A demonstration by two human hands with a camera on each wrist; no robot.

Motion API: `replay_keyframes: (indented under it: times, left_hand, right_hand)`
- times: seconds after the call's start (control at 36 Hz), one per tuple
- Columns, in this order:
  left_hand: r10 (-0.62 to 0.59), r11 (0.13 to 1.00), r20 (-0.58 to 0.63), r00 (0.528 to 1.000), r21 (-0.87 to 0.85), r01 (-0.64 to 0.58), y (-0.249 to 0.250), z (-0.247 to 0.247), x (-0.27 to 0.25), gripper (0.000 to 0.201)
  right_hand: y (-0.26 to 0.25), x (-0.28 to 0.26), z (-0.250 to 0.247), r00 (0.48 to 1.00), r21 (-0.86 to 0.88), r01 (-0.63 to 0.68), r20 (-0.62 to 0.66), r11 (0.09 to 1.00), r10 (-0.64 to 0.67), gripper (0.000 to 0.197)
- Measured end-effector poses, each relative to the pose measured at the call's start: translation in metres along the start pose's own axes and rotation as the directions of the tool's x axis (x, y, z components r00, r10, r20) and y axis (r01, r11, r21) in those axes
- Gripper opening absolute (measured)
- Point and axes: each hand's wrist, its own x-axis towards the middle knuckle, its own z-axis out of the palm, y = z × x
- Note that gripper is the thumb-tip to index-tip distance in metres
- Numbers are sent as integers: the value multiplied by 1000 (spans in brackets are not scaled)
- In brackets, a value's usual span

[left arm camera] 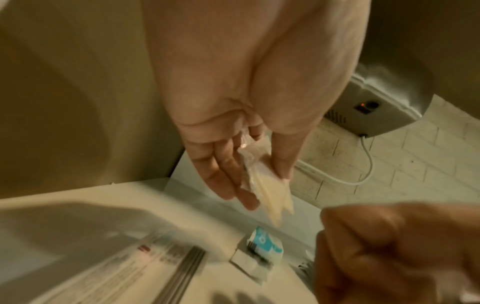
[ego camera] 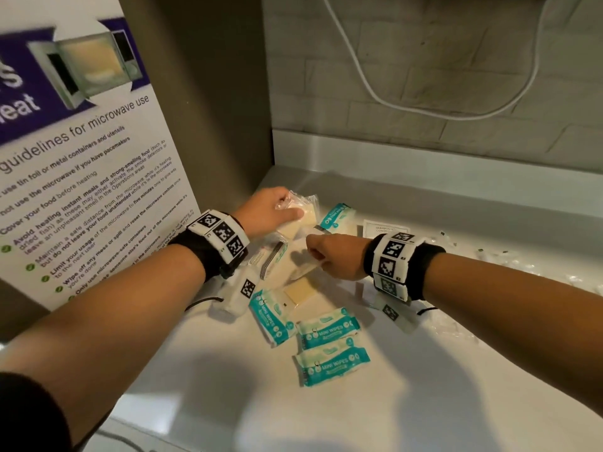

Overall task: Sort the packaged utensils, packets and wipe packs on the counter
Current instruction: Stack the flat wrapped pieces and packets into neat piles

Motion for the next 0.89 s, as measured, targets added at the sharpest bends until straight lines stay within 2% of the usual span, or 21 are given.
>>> replay_keyframes:
  times: [0.08,0.14,0.25,0.36,0.44,0.5,0.58,0.69,0.75,0.81,0.89]
  left_hand:
    - [16,996,-13,1000,-86,-17,0,-7,-11,17]
    - [-10,988,-10,1000,-156,9,-1,-11,-16,25]
    - [-74,966,-4,997,-250,71,-5,-13,-28,28]
    - [-128,932,2,992,-343,121,-10,-12,-37,29]
    - [-140,941,-36,990,-317,121,-16,-12,-40,39]
    - [-138,966,-85,987,-233,115,-20,-12,-42,45]
    - [-138,970,-148,979,-218,104,-23,-12,-46,41]
    - [-119,962,-195,973,-264,65,-20,-7,-50,34]
    - [-116,956,-186,976,-288,59,-19,-4,-52,33]
    - [-112,953,-164,980,-296,60,-19,0,-55,31]
    - [-106,955,-155,982,-290,58,-15,5,-60,26]
  right_hand:
    - [-8,3,3,998,-17,57,18,998,-56,22]
    - [-14,4,6,996,-30,74,58,997,-72,36]
    - [-21,9,13,978,74,85,185,994,-98,24]
    - [-26,14,18,983,40,125,131,991,-130,27]
    - [-28,15,15,990,60,106,92,993,-111,50]
    - [-31,14,12,989,-7,122,86,992,-121,60]
    - [-37,13,12,982,-269,142,156,953,-102,36]
    - [-35,9,10,983,-331,131,166,935,-79,25]
    - [-34,7,9,987,-263,105,148,959,-67,17]
    - [-32,3,10,992,-131,64,112,989,-50,20]
    - [-28,-6,10,998,-43,21,56,999,-19,24]
